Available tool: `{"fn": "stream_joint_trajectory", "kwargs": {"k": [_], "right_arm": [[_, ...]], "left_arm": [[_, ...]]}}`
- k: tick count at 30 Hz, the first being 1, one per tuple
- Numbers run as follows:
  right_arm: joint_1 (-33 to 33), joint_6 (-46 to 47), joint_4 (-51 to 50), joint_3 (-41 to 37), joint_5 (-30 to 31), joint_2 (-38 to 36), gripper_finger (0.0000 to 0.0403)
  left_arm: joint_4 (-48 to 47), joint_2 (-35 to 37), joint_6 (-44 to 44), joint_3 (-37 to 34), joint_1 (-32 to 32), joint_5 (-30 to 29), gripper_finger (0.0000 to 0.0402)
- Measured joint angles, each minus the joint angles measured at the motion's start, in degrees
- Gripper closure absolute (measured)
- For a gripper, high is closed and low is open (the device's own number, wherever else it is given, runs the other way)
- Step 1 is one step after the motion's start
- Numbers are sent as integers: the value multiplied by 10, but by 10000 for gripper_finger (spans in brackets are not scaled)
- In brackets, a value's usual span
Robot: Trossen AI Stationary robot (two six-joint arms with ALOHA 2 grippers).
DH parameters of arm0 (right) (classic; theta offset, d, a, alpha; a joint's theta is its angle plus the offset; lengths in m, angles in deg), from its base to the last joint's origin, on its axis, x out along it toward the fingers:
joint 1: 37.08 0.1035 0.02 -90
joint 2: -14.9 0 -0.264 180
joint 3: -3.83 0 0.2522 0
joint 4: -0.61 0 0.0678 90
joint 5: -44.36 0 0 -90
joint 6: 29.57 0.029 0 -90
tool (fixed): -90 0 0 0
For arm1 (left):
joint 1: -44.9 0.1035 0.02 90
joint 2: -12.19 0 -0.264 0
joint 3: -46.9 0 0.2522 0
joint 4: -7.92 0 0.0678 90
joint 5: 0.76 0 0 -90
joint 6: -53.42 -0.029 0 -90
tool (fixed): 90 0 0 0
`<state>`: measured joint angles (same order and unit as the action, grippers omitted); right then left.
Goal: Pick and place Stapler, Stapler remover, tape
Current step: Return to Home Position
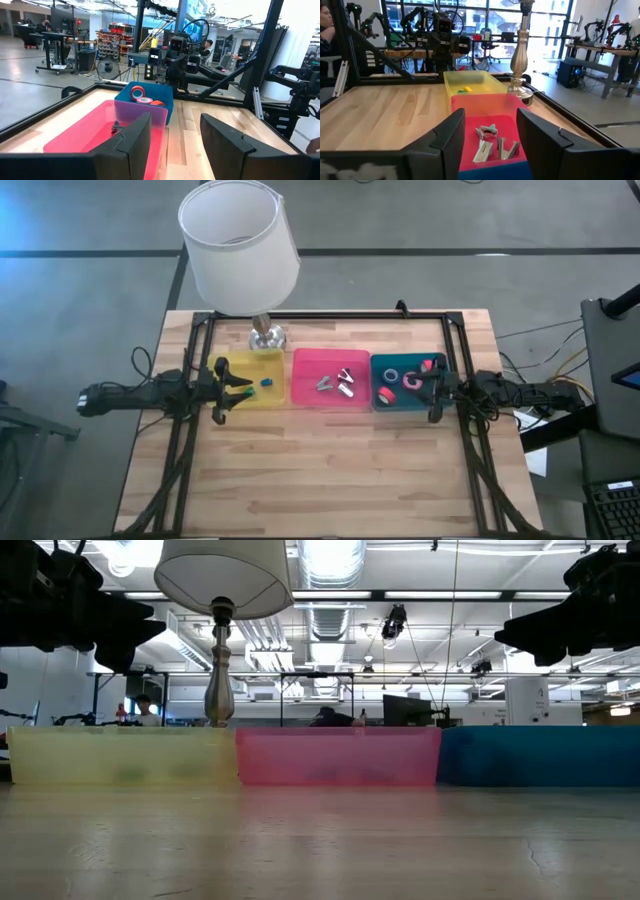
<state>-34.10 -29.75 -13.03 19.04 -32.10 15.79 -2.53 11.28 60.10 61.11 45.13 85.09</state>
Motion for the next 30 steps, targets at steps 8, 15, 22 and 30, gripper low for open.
{"fn": "stream_joint_trajectory", "kwargs": {"k": [8, 15, 22, 30], "right_arm": [[0, 2, 0, 0, 0, 0, 228], [0, -12, 0, 0, 0, 0, 236], [0, -15, 0, 0, 0, 0, 233], [0, -15, 0, 0, 0, 0, 227]], "left_arm": [[0, 0, 0, 0, 0, 0, 227], [0, 0, 0, 0, 0, 0, 227], [0, 0, 0, 0, 0, 0, 227], [0, 0, 0, 0, 0, 0, 227]]}}
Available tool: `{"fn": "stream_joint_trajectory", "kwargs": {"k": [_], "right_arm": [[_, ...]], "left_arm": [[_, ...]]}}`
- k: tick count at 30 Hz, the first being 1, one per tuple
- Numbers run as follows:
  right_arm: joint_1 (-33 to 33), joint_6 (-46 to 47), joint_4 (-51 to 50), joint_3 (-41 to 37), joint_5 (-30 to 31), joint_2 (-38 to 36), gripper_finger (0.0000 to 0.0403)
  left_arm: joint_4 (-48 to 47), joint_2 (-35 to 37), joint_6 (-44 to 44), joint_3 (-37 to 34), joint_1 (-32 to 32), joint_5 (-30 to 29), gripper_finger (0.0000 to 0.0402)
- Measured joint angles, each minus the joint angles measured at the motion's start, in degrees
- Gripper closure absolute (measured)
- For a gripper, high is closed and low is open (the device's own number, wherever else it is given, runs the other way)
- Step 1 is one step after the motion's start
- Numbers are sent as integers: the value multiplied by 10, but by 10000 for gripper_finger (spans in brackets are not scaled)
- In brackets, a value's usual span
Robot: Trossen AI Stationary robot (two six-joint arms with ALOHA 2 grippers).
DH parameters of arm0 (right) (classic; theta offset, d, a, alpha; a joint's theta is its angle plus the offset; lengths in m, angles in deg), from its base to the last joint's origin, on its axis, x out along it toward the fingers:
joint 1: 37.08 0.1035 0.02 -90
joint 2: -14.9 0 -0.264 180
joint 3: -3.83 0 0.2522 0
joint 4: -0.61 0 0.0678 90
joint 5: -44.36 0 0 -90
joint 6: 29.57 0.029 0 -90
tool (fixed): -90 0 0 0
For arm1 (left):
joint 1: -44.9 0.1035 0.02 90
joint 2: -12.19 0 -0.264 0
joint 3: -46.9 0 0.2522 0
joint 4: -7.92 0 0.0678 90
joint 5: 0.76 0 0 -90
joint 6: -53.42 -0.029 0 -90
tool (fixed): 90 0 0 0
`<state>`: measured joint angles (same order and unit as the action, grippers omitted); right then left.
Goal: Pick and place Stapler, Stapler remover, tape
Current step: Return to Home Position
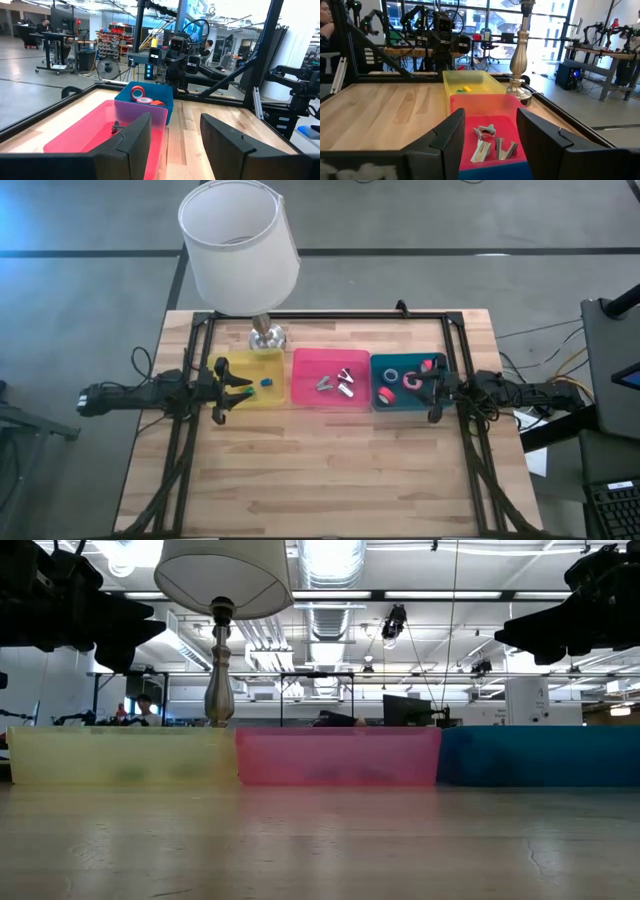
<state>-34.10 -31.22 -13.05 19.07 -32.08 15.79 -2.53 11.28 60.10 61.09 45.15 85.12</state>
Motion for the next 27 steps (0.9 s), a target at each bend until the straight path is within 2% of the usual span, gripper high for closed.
{"fn": "stream_joint_trajectory", "kwargs": {"k": [13, 27], "right_arm": [[0, 1, 0, 0, 0, 0, 241], [0, 1, 0, 0, 0, 0, 229]], "left_arm": [[0, 0, 0, 0, 0, 0, 227], [0, 0, 0, 0, 0, 0, 227]]}}
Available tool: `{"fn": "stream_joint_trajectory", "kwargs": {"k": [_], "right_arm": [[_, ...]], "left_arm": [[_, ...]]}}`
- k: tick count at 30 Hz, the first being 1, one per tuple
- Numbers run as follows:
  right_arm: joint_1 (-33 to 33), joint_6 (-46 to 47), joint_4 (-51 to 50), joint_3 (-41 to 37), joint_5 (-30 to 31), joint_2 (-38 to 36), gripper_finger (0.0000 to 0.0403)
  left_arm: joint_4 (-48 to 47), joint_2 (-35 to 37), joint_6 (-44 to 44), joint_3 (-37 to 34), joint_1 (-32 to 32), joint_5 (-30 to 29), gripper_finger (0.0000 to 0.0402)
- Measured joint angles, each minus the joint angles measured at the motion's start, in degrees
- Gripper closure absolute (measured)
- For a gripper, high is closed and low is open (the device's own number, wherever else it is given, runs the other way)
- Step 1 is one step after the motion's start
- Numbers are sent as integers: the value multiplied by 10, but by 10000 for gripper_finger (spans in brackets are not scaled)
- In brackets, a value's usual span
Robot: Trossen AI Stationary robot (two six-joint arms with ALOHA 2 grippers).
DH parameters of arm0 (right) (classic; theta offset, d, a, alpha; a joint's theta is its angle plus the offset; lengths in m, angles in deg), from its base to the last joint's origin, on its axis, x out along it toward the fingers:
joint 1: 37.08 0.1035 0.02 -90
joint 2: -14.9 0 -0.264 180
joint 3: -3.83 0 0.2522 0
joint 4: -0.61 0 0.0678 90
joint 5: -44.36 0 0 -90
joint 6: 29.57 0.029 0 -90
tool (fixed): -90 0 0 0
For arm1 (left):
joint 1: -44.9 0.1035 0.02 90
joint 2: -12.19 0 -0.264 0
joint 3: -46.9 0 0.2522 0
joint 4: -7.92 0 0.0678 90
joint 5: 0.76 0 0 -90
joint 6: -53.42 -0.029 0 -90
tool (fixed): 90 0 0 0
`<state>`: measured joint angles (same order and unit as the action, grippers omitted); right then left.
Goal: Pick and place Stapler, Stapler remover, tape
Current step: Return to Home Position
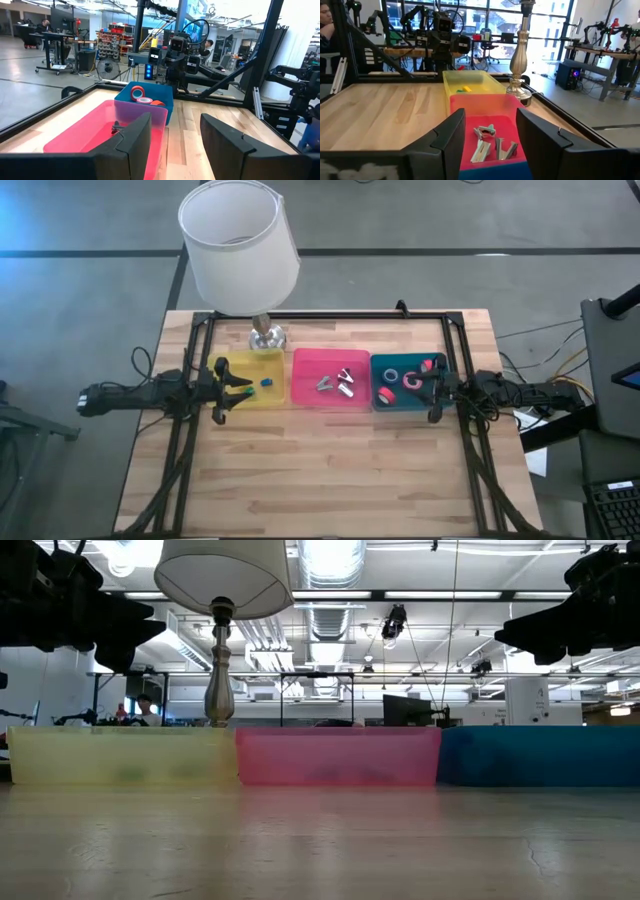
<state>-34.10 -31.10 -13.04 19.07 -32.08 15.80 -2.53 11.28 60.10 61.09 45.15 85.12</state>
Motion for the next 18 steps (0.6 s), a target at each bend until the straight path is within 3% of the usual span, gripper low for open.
{"fn": "stream_joint_trajectory", "kwargs": {"k": [18], "right_arm": [[0, -1, 0, 0, 0, 0, 238]], "left_arm": [[0, 0, 0, 0, 0, 0, 227]]}}
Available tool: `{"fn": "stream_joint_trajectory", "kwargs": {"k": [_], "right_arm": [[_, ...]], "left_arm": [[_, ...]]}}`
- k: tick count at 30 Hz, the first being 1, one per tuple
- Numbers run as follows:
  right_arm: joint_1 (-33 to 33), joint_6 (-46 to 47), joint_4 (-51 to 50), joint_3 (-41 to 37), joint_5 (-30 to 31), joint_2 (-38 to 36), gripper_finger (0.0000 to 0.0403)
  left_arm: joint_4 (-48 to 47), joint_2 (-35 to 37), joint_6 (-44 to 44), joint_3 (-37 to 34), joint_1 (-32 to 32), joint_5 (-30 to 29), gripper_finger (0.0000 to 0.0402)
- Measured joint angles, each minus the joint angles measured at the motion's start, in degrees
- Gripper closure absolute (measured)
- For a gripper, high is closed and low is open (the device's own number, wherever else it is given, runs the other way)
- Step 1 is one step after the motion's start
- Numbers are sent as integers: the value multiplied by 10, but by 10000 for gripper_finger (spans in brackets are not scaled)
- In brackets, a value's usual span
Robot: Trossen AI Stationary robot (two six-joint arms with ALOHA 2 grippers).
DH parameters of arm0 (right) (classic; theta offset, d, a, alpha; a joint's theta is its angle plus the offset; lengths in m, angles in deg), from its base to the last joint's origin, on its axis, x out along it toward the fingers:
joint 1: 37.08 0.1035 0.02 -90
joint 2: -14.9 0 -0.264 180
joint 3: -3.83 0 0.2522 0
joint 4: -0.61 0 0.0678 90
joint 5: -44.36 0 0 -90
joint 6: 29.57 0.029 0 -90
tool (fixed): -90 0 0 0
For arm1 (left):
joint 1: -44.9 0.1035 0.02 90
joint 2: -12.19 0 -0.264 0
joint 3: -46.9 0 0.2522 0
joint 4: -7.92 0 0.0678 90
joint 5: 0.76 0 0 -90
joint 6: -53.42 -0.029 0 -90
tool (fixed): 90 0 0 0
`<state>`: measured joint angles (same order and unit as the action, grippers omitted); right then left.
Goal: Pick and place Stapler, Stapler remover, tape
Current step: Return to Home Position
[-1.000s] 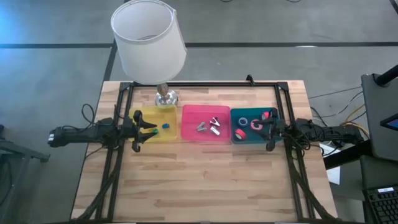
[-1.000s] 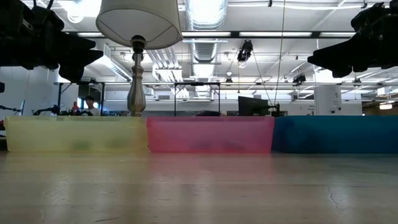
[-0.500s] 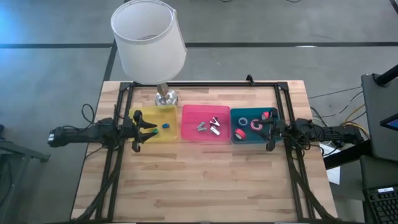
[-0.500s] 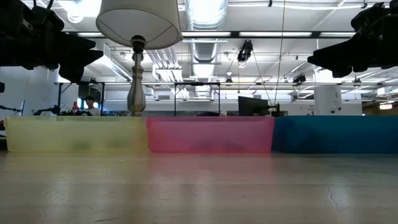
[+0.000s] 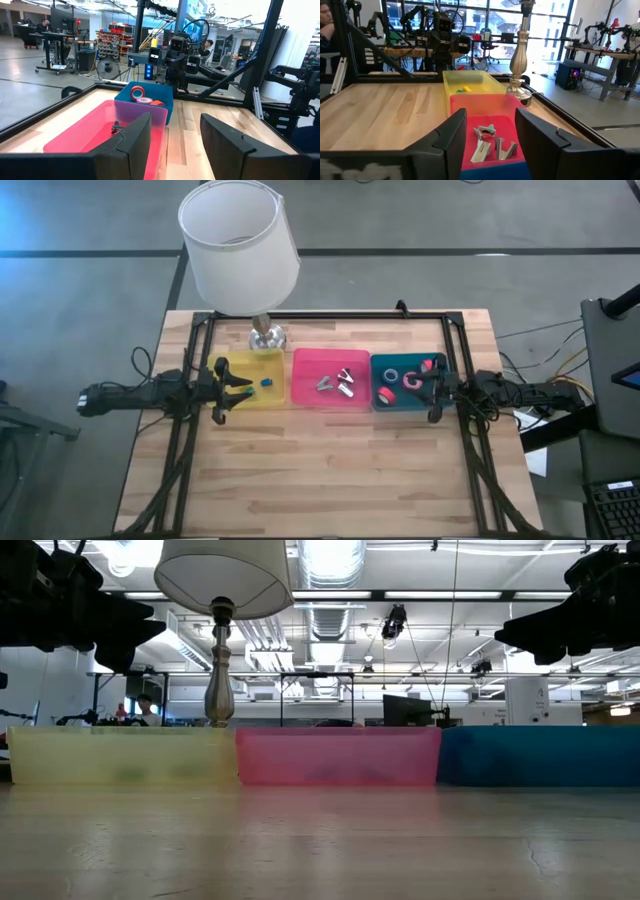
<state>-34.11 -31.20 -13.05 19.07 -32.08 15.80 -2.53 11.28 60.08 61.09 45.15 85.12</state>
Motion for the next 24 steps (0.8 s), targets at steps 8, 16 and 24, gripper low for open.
{"fn": "stream_joint_trajectory", "kwargs": {"k": [8, 16, 24], "right_arm": [[0, 1, 0, 0, 0, 0, 231], [0, 1, 0, 0, 0, 0, 241], [0, 0, 0, 0, 0, 0, 248]], "left_arm": [[0, 0, 0, 0, 0, 0, 227], [0, 0, 0, 0, 0, 0, 227], [0, 0, 0, 0, 0, 0, 227]]}}
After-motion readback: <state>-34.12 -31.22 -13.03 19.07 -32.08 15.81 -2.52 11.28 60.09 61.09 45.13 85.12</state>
